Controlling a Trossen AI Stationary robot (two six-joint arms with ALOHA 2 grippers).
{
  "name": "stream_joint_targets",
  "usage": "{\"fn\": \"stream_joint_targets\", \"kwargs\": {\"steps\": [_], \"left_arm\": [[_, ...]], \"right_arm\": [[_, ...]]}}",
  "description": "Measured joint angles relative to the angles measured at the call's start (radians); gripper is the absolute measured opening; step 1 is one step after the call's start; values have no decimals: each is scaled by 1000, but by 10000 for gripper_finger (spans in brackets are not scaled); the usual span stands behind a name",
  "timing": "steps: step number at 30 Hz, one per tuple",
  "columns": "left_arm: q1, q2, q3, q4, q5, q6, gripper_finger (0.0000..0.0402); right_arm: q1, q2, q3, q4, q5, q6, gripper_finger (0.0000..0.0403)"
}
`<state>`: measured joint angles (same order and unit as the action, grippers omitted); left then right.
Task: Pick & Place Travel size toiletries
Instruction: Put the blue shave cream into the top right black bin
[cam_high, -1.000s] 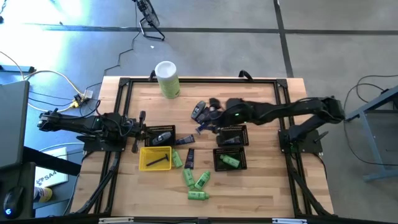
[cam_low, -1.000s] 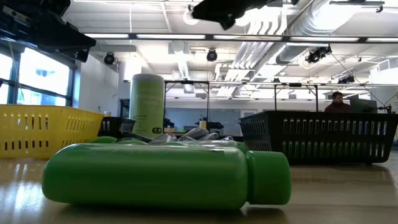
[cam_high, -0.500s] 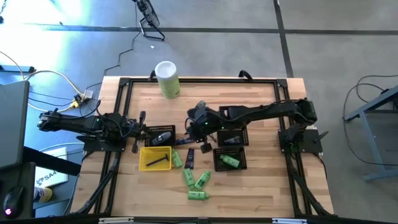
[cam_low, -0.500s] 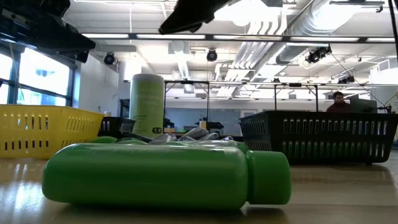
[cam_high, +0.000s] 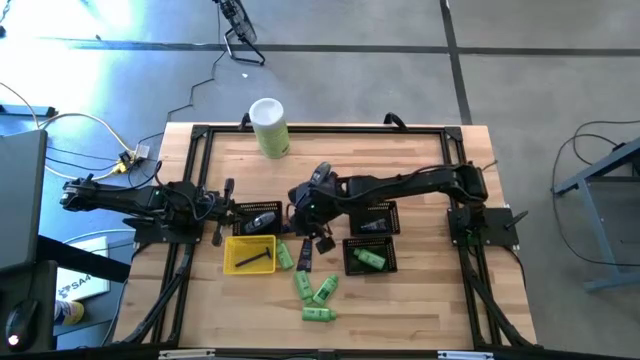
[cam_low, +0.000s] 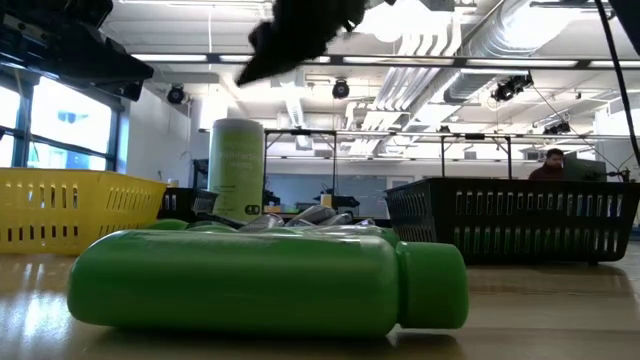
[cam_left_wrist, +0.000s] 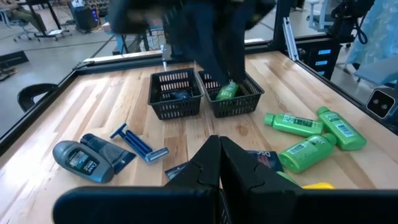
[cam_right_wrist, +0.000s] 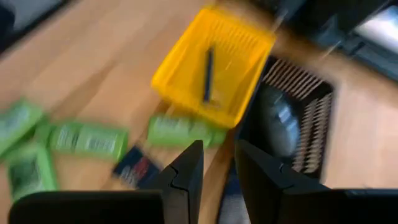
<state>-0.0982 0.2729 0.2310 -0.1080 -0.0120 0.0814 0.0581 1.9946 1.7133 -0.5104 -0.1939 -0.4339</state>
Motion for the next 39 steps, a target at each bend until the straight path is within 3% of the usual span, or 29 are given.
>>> {"fn": "stream_joint_targets", "kwargs": {"steps": [11,16,25,39], "left_arm": [[0,0,0,-8,1,0,0],[0,0,0,-8,2,0,0],[0,0,0,-8,2,0,0],[0,0,0,-7,1,-1,0]], "right_arm": [[8,122,-1,-67,21,-172,85],[12,143,-2,-111,81,-267,85],[33,143,-1,-111,114,-282,88],[47,190,-7,-106,117,-305,235]]}}
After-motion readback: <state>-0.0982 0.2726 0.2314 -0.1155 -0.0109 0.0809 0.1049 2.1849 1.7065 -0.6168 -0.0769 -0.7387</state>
